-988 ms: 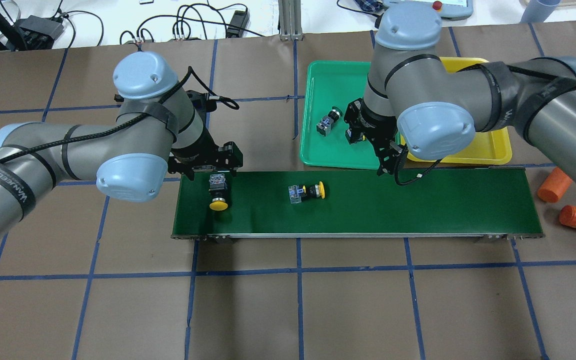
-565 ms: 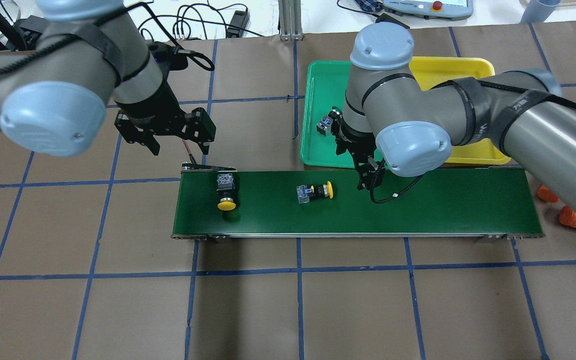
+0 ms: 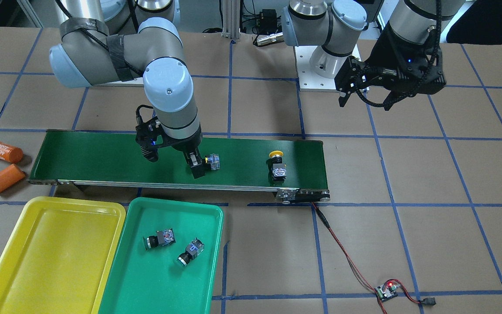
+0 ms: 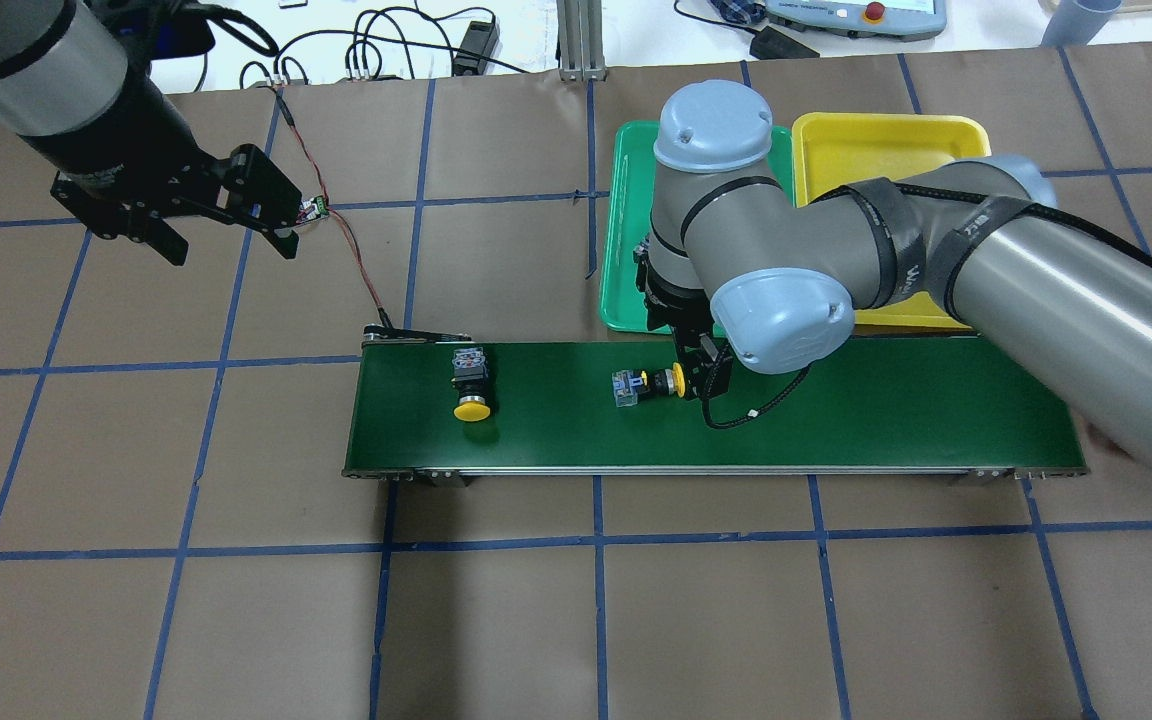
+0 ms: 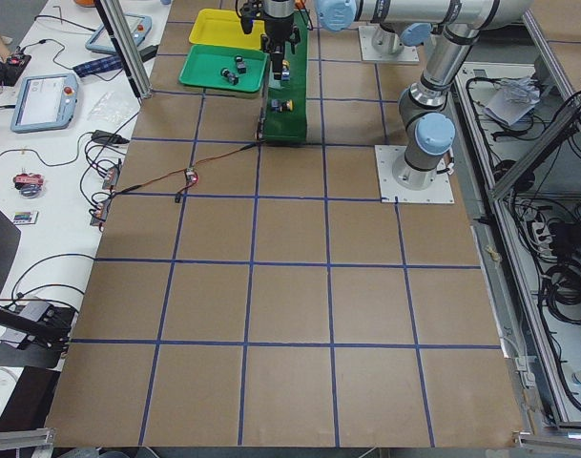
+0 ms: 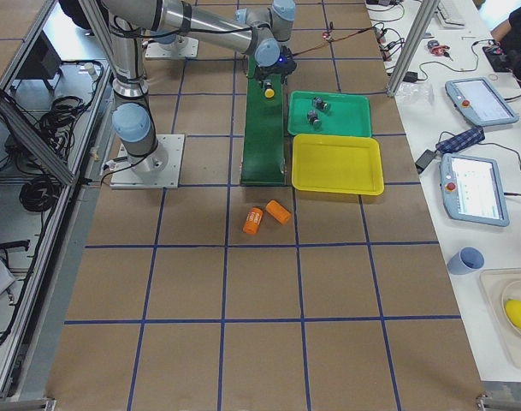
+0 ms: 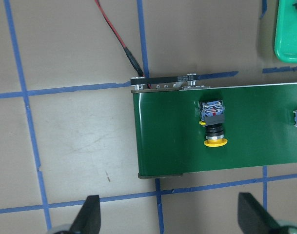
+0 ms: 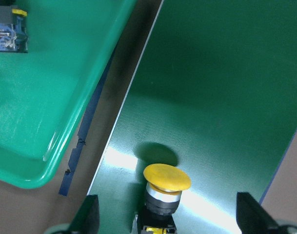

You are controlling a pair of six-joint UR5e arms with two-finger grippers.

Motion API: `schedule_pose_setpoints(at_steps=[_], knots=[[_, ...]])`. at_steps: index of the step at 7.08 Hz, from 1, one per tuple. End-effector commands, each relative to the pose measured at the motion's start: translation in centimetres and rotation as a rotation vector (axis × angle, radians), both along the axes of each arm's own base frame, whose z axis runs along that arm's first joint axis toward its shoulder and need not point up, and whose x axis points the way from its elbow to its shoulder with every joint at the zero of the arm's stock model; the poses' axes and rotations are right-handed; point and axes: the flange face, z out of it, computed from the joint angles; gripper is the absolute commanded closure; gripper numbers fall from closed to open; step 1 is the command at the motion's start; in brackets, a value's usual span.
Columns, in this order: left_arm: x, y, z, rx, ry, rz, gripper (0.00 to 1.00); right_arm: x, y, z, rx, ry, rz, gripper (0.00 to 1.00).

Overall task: Sort buttons by color to trays
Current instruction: 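Grasp yellow button on conveyor with right gripper while left gripper withdraws, then carry the yellow button into the yellow tray and release with right gripper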

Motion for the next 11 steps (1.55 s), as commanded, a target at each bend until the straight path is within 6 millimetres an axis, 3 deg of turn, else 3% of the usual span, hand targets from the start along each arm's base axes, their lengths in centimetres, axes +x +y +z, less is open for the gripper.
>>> schedule_pose_setpoints(at_steps=[1, 2, 3, 4, 5, 6, 8, 9, 10, 11], knots=[[-1.9, -1.8, 2.9, -0.052, -0.015, -0.01, 0.0, 1.3, -0.2, -2.4, 0.015, 0.007, 0.01, 0.0], [-2.5, -1.5, 3.0, -0.045, -0.032, -0.026, 0.0, 1.3, -0.3, -3.1, 0.023, 0.01, 0.012, 0.0], [-2.7, -1.6, 1.8, -0.02, -0.034, -0.031, 0.0, 1.2, -0.2, -3.2, 0.025, 0.015, 0.014, 0.21], [-2.5, -2.1, 1.2, -0.02, -0.028, -0.025, 0.0, 1.2, -0.2, -3.1, 0.022, 0.018, 0.028, 0.65], [-1.6, -2.3, 1.3, -0.02, -0.033, -0.008, 0.0, 1.1, -0.3, -3.0, 0.017, 0.022, 0.05, 1.0], [-0.4, -2.2, 1.3, -0.021, -0.033, 0.016, 0.0, 0.8, -0.4, -2.4, 0.001, 0.042, 0.103, 1.0], [-0.5, -0.9, 2.1, -0.027, -0.037, 0.014, 0.0, -0.6, -1.5, -1.4, -0.044, 0.127, 0.151, 1.0], [-0.5, -1.0, 2.4, -0.034, -0.039, 0.014, 0.0, -1.7, -2.5, 0.3, -0.08, 0.175, 0.27, 1.0], [-0.5, -1.0, 2.5, -0.039, -0.038, 0.014, 0.0, -4.2, -4.4, 1.9, -0.1, 0.21, 0.349, 1.0], [-0.6, -0.7, 2.6, -0.044, -0.032, 0.012, 0.0, -8.7, -6.6, 2.4, -0.087, 0.201, 0.438, 1.0]])
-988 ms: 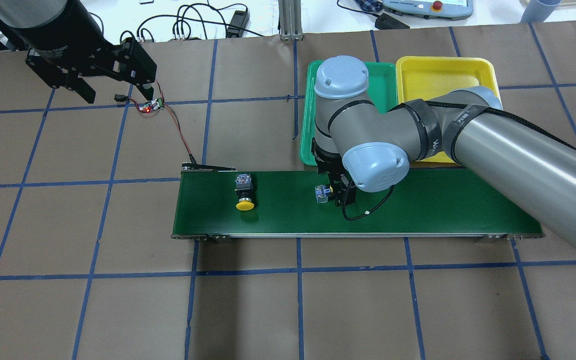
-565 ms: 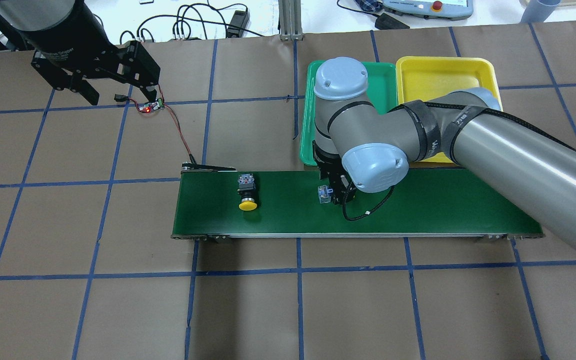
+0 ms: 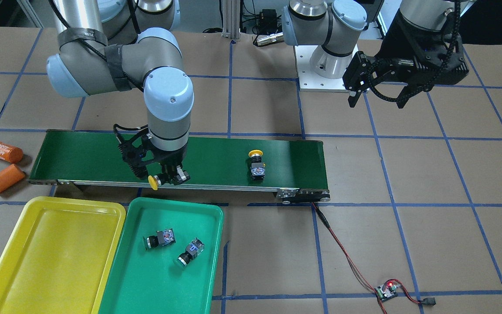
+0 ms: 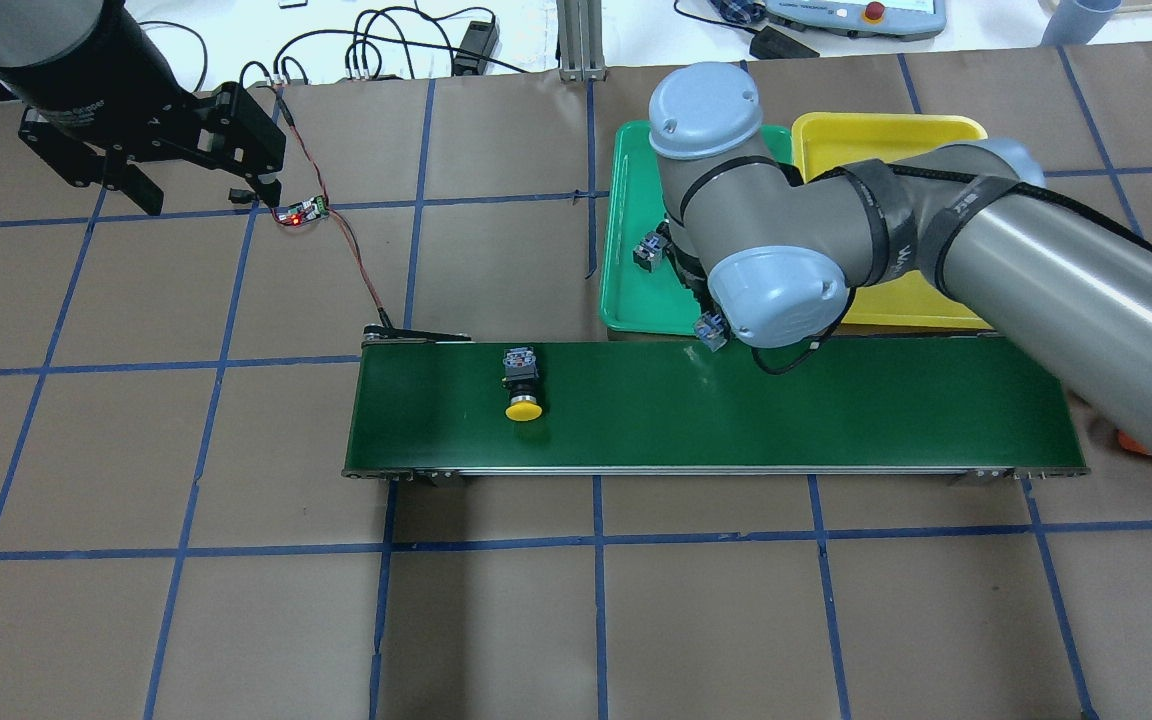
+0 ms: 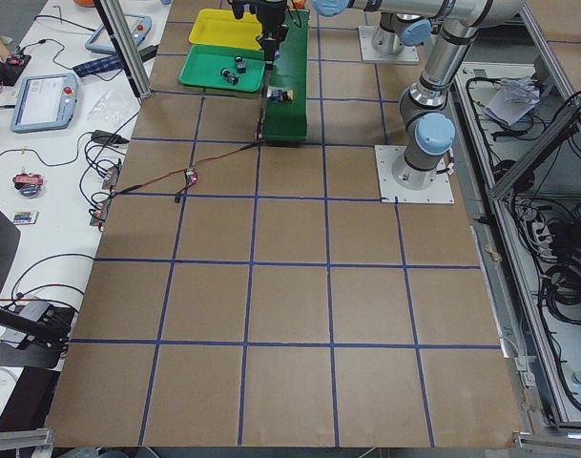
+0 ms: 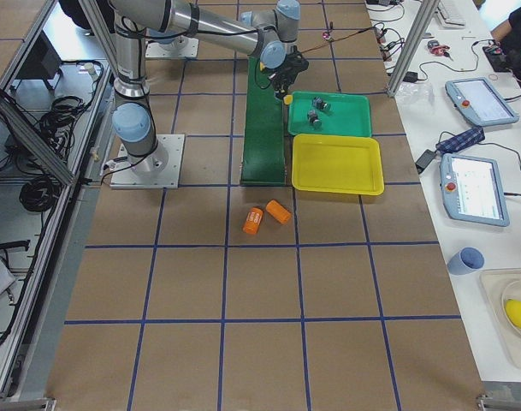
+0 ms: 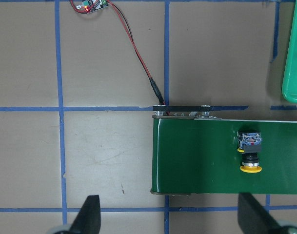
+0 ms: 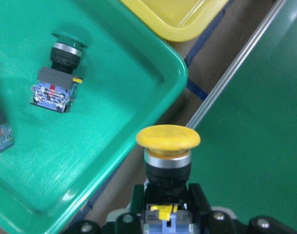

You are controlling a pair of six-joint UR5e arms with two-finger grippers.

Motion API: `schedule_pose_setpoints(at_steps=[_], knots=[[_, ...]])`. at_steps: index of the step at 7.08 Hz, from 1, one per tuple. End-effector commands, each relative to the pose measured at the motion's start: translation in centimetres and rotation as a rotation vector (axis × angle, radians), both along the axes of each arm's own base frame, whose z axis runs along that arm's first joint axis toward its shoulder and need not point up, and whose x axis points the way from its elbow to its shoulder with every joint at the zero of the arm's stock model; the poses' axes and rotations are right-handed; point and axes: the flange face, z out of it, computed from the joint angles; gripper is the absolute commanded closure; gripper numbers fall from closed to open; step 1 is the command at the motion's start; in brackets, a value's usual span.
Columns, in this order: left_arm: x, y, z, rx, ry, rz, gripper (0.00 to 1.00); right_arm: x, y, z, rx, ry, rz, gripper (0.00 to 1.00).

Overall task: Sort buttons by color to trays
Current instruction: 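Carry the yellow button into the yellow tray and release with right gripper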

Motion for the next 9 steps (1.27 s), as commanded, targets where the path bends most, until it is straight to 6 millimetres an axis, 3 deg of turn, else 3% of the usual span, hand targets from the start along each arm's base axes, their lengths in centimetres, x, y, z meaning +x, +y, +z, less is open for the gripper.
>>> schedule_pose_setpoints(at_steps=[1, 2, 3, 6, 7, 8, 9], knots=[[-0.1, 0.3, 0.2, -0.007, 0.006, -0.002, 0.0, -9.4, -4.0, 1.2, 0.036, 0.011, 0.168, 1.0], [-0.1, 0.0, -0.3, 0.0, 0.007, 0.0, 0.0, -13.8, -5.1, 0.8, 0.066, -0.003, 0.24, 1.0], [-0.1, -0.3, -0.6, 0.007, 0.006, 0.0, 0.0, -16.7, -6.6, 0.4, 0.019, -0.061, 0.3, 1.0], [0.0, 0.4, -0.4, 0.015, -0.002, 0.013, 0.0, -23.4, -9.6, -4.8, 0.001, -0.112, 0.434, 1.0], [0.0, -0.2, -0.8, 0.017, -0.003, 0.016, 0.0, -23.6, -9.5, -5.1, 0.012, -0.101, 0.444, 0.77], [0.0, -0.1, -0.5, 0.011, -0.005, 0.016, 0.0, -23.6, -9.5, -4.9, 0.006, -0.101, 0.444, 0.01], [0.0, 0.0, -0.5, 0.012, -0.002, 0.014, 0.0, -23.5, -9.4, -4.6, 0.002, -0.098, 0.446, 0.0]])
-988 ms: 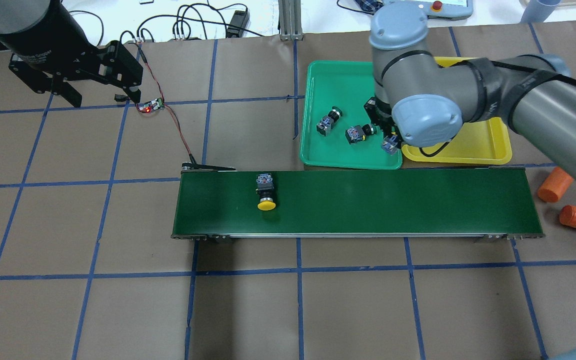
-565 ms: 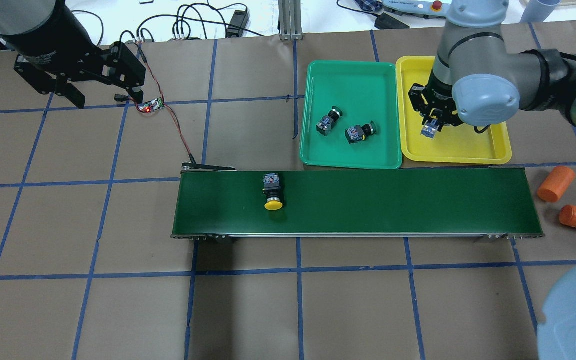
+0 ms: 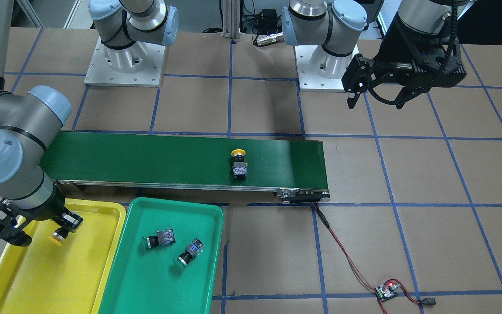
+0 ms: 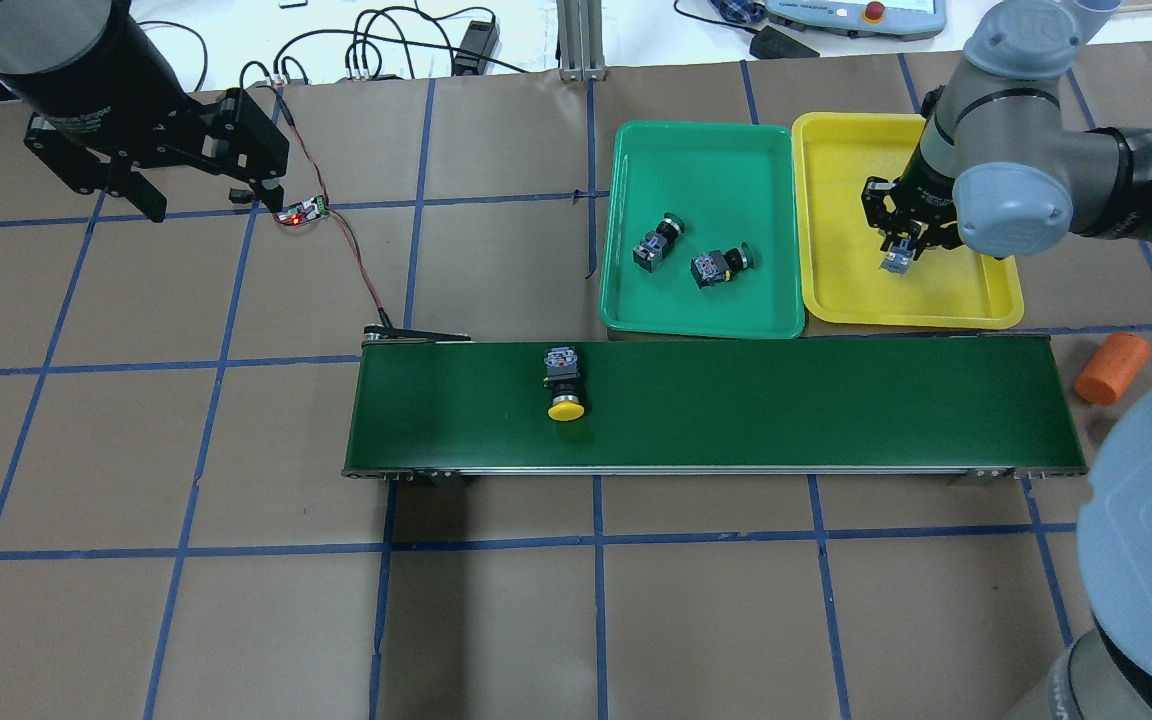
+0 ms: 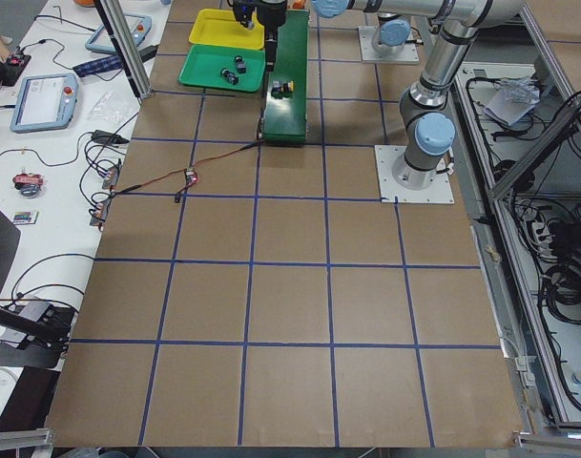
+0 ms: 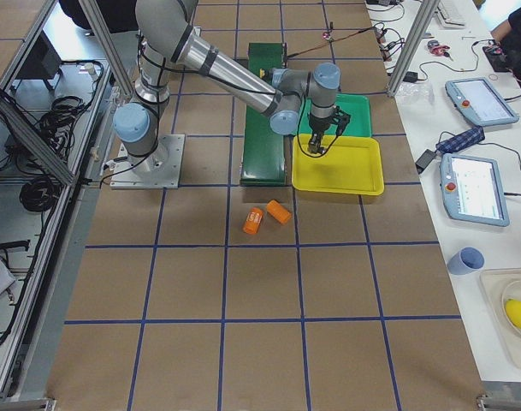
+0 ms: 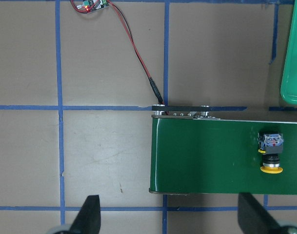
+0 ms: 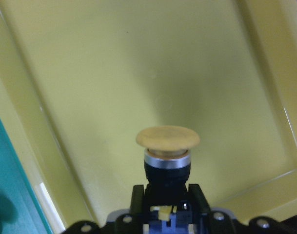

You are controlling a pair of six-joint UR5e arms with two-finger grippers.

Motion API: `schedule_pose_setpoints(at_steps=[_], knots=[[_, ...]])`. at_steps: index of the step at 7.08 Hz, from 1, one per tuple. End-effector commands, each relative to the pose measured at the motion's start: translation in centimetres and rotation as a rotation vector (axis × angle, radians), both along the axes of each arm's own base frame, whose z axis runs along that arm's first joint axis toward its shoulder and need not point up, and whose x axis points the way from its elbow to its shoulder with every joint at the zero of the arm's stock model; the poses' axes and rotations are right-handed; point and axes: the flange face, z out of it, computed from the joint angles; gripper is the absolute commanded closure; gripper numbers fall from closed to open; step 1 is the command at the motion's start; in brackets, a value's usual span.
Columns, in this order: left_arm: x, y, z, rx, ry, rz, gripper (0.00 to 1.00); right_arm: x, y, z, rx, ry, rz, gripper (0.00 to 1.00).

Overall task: Sort buttons by color to trays
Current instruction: 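Carry the yellow button into the yellow tray and release with right gripper, then move the right gripper back over the remaining yellow button on conveyor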

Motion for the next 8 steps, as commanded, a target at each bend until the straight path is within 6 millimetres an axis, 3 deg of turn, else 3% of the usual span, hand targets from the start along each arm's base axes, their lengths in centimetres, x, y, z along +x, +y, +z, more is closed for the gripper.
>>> schedule_pose_setpoints(at_steps=[1, 2, 4, 5, 6, 8], knots=[[-0.1, 0.4, 0.1, 0.004, -0.003, -0.005, 0.0, 0.1, 0.1, 0.4, -0.002, -0.003, 0.008, 0.0], [0.6, 0.1, -1.7, 0.052, -0.058, -0.008, 0.0, 0.3, 0.5, 1.7, -0.017, -0.003, 0.01, 0.0], [-0.8, 1.6, -0.6, 0.045, 0.047, -0.028, 0.0, 2.2, 2.9, 6.0, -0.004, -0.042, 0.039, 0.0], [-0.2, 1.5, 1.0, 0.005, 0.053, -0.039, 0.0, 3.5, 5.0, 8.4, 0.043, -0.05, 0.067, 0.0], [0.4, 0.3, -0.1, 0.026, 0.059, -0.016, 0.0, 4.1, 6.9, 11.7, 0.042, -0.055, 0.092, 0.0], [0.7, -0.3, 1.0, 0.011, 0.042, 0.039, 0.0, 5.2, 12.2, 17.6, 0.077, -0.061, 0.135, 0.0]])
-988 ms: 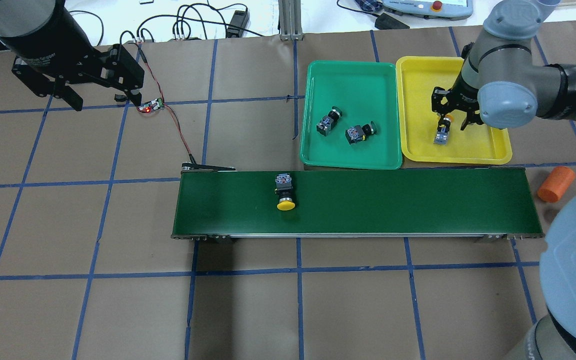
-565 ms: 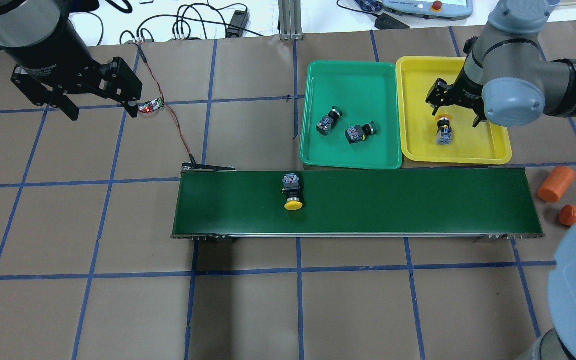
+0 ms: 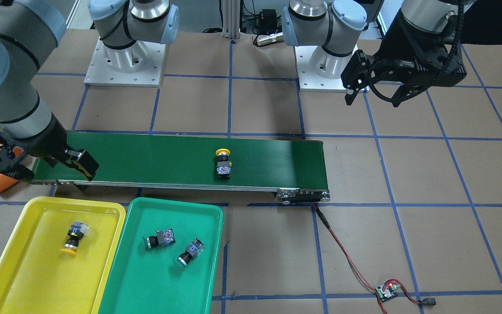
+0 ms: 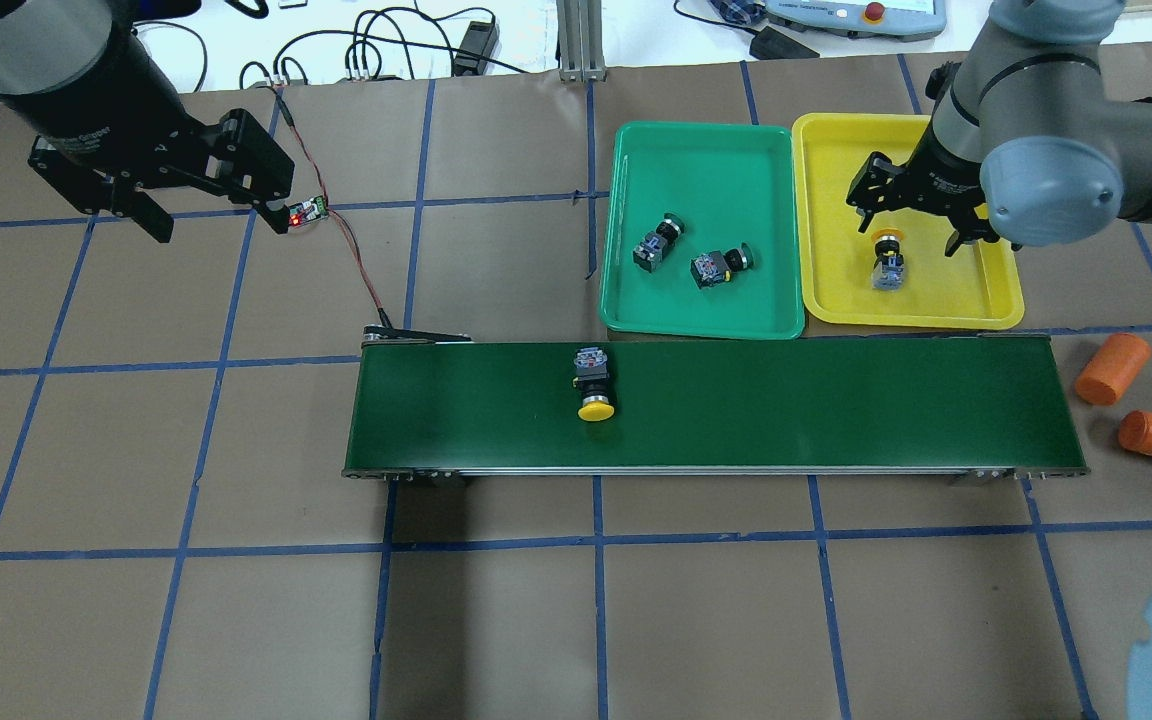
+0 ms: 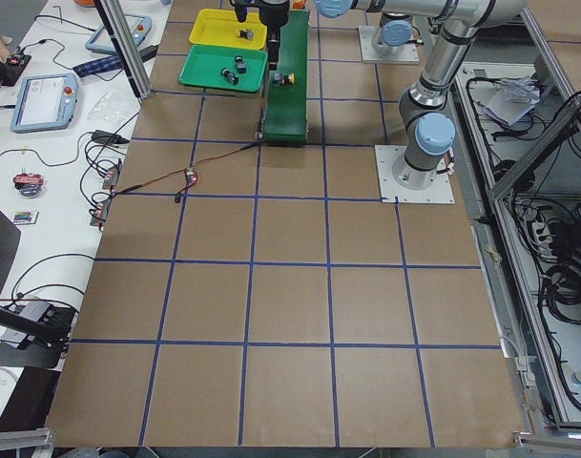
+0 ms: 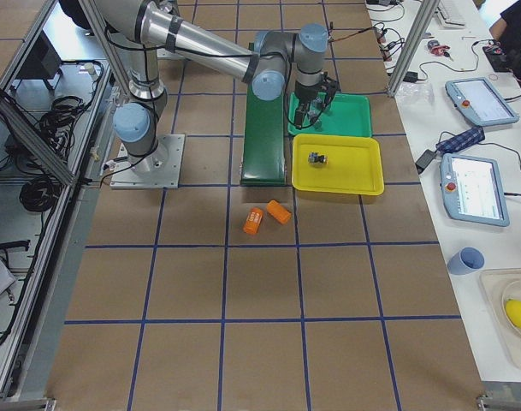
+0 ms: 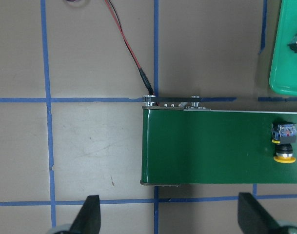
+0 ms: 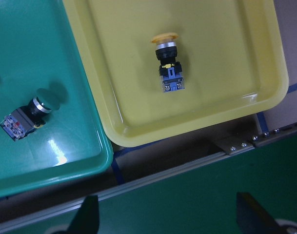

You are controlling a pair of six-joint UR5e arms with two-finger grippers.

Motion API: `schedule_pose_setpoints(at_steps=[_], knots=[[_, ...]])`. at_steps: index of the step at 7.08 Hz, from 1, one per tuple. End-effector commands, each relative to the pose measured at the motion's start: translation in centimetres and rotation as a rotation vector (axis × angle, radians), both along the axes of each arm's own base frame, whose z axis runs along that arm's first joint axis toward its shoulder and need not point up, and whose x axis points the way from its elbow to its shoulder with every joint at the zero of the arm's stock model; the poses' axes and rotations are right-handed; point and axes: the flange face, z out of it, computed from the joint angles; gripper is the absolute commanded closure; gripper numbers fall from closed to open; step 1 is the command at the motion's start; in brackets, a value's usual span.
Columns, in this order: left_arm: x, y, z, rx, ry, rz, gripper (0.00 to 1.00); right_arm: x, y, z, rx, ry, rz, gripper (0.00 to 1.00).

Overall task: Sort buttons by color to trays
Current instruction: 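Move the right gripper back over the remaining yellow button on conveyor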

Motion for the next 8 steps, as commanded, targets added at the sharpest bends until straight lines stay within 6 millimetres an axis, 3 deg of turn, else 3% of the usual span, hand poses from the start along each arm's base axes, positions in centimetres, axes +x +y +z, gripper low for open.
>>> schedule_pose_setpoints(at_steps=[1, 3, 5, 7, 8], knots=[[0.2, -1.1, 0.4, -0.008, -0.007, 0.002, 0.0, 1.7, 5.0, 3.6, 0.096, -0.017, 0.114, 0.0], [-0.1, -2.1, -0.8, 0.013, -0.005, -0.032, 0.0, 2.7, 5.3, 3.3, 0.111, -0.02, 0.179, 0.0], [0.0, -1.9, -0.2, -0.004, -0.043, -0.04, 0.0, 4.2, 4.2, 0.8, 0.128, -0.021, 0.213, 0.0], [-0.4, -1.7, -0.2, -0.003, -0.037, -0.038, 0.0, 8.0, 3.2, -0.6, 0.089, -0.012, 0.285, 0.0], [-0.4, -2.2, -0.3, -0.01, -0.036, -0.037, 0.0, 10.3, 2.4, -2.4, 0.086, -0.008, 0.325, 0.0]])
